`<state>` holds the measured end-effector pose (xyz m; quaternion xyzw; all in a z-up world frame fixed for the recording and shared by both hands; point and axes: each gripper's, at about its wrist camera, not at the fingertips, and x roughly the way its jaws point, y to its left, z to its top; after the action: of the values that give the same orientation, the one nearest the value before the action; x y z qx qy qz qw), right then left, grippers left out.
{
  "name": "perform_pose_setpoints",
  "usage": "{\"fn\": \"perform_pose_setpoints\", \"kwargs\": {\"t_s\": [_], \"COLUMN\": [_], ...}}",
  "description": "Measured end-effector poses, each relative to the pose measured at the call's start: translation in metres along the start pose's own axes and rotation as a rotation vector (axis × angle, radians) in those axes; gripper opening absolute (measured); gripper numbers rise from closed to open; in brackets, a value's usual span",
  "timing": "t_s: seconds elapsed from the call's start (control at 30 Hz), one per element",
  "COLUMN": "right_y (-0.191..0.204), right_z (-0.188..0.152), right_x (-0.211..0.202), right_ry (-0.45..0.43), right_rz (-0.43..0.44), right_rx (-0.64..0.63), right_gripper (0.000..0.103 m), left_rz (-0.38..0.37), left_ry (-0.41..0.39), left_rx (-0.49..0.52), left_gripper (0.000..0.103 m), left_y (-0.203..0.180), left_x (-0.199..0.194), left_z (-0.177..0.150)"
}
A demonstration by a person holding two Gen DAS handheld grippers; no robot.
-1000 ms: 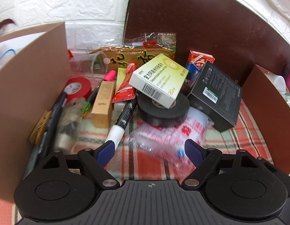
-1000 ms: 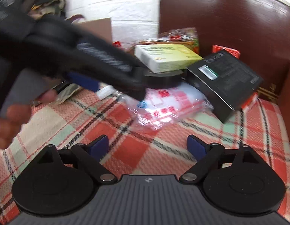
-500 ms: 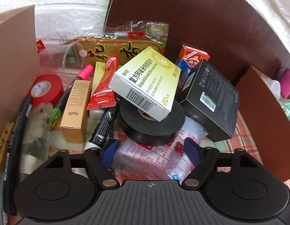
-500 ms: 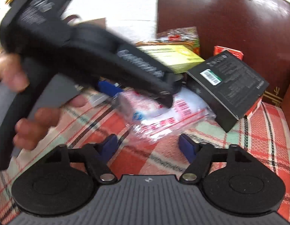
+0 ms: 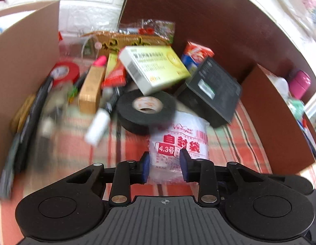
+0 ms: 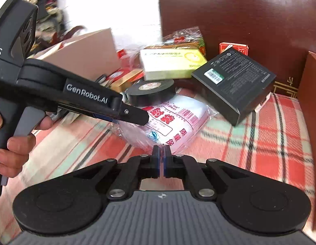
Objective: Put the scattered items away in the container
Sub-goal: 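Close the left gripper on the plastic bag while the right gripper grasps it too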
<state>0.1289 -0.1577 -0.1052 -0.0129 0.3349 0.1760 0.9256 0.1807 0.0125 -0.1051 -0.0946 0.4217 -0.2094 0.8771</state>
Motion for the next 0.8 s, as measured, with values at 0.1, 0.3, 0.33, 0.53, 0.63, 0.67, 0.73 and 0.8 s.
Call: {"fn": "perform_pose_setpoints", "kwargs": {"t_s": [0.1, 0.3, 0.33, 0.53, 0.63, 0.67, 0.73, 0.8], "right_y": [0.009, 0.020, 0.019, 0.001, 0.002, 0.002, 0.002, -0.001], "right_z": [-0.019, -0.058, -0.062, -0.055, -0.048, -0.047, -0.046, -0.048], "right_x": [-0.026, -0.081, -0.087, -0.099, -0.093, -0.088, -0.080, -0.074], "right_ry": [0.024, 0.065, 0.067, 0.013, -0.002, 0.005, 0.023, 0.035], "right_rz": [0.029, 0.092, 0.097, 0.074, 0.095, 0.104, 0.122, 0.131], "right_rx": [-0.041, -0.042, -0.029, 0.111, 0.135, 0.144, 0.164, 0.191], "right_gripper": [0.003, 0.008, 0.010, 0.042, 0.042, 0.042, 0.045, 0.055], "left_rz": [-0.015, -0.044, -0.028, -0.026, -0.040, -0.051, -0.070, -0.079], "left_ry": [0.018, 0.033, 0.030, 0.017, 0.034, 0.043, 0.057, 0.066], "left_rx": [-0.018, -0.056, -0.063, -0.110, -0.091, -0.084, -0.079, -0.081], "left_gripper": [0.027, 0.058, 0.069, 0.072, 0.071, 0.072, 0.075, 0.080], "left_y": [-0.011, -0.022, -0.021, -0.012, -0.016, -0.019, -0.021, -0.022], "left_x": [-0.021, -0.064, -0.066, -0.065, -0.053, -0.049, -0.042, -0.035], "left_z": [-0.029, -0.084, -0.087, -0.073, -0.066, -0.066, -0.065, -0.065]}}
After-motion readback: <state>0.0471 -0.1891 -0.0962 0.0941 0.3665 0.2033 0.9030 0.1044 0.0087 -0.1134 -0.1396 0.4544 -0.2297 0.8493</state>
